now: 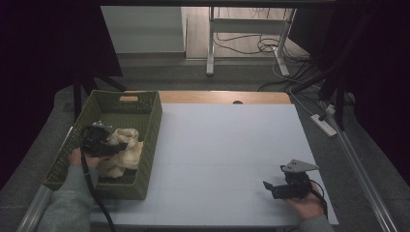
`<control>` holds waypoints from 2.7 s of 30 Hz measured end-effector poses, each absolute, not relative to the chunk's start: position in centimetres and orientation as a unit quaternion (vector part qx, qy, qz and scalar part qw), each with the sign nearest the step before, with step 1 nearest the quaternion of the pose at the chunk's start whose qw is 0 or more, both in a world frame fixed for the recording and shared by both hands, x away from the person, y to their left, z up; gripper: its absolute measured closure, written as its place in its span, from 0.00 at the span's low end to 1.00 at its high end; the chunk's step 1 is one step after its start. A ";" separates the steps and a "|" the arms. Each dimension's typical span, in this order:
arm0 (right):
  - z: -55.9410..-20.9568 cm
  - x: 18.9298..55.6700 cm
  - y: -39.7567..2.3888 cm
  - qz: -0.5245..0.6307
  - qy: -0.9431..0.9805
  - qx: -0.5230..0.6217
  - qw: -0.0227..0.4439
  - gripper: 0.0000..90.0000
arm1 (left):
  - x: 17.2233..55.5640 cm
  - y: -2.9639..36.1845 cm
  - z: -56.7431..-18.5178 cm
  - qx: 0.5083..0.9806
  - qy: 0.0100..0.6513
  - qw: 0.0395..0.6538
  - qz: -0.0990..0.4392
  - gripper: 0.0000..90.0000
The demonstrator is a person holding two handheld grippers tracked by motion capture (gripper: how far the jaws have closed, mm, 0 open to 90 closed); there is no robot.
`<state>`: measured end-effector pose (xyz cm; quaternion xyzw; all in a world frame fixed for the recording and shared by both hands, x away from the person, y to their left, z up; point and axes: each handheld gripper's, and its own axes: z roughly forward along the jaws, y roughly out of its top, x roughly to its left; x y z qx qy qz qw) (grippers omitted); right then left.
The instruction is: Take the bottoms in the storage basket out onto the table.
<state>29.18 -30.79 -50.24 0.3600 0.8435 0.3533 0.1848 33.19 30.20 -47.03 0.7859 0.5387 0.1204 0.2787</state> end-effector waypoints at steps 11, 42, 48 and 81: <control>-50.3 29.2 -30.8 0.351 0.844 0.360 0.185 0.10 | 33.1 30.2 -46.9 0.787 0.538 0.274 0.128 0.65; -50.3 29.1 -30.7 0.352 0.846 0.357 0.183 0.10 | 31.4 31.4 -44.3 0.749 0.544 0.335 0.177 0.67; -50.3 29.1 -30.7 0.351 0.846 0.357 0.183 0.10 | 31.1 31.5 -43.9 0.742 0.542 0.352 0.178 0.67; -50.3 29.2 -30.6 0.346 0.849 0.355 0.184 0.10 | 29.7 32.1 -42.6 0.707 0.539 0.414 0.197 0.67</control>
